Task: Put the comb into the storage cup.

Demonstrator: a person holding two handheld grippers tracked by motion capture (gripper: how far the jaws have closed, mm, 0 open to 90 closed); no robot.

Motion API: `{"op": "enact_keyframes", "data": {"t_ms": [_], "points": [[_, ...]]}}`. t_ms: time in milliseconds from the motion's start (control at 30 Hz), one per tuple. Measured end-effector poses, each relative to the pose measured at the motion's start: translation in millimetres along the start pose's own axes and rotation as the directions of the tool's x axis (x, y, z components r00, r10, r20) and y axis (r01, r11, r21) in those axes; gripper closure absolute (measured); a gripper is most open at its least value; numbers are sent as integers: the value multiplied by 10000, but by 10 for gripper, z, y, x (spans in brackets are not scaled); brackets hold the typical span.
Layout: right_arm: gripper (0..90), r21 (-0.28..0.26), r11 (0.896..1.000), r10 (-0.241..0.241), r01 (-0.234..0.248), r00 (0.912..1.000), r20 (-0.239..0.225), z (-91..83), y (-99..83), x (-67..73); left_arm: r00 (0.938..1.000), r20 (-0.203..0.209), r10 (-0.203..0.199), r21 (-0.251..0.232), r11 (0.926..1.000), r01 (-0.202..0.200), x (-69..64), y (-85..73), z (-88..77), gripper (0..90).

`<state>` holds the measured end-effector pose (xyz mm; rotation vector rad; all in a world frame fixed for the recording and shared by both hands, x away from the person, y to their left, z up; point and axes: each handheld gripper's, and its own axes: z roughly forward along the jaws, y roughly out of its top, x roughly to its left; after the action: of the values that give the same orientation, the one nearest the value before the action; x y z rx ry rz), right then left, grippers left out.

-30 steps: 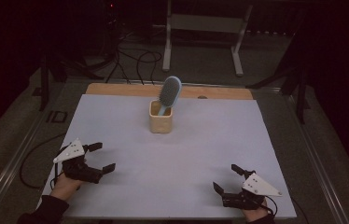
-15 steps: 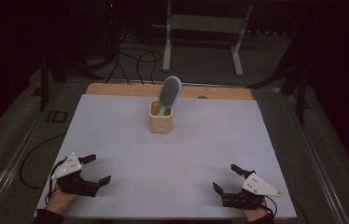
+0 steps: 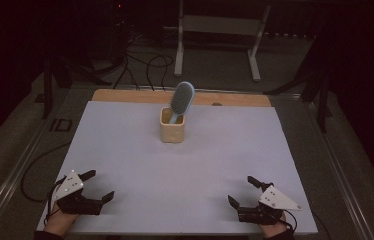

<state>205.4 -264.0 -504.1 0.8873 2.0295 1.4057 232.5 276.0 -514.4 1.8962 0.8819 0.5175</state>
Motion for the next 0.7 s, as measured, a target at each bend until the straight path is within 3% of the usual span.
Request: {"op": "enact_keyframes", "data": {"t_ms": [267,700], "points": [[88,-13,10000,23,-23,10000,-31,-2,-2,-10,9985,-546,-49,34,10000,51,14,-5,10,0],[88,16,10000,43,-43,10000,-16,6,-4,-7,9981,-540,-285,-155,9995,277,34,-11,-13,0]]}}
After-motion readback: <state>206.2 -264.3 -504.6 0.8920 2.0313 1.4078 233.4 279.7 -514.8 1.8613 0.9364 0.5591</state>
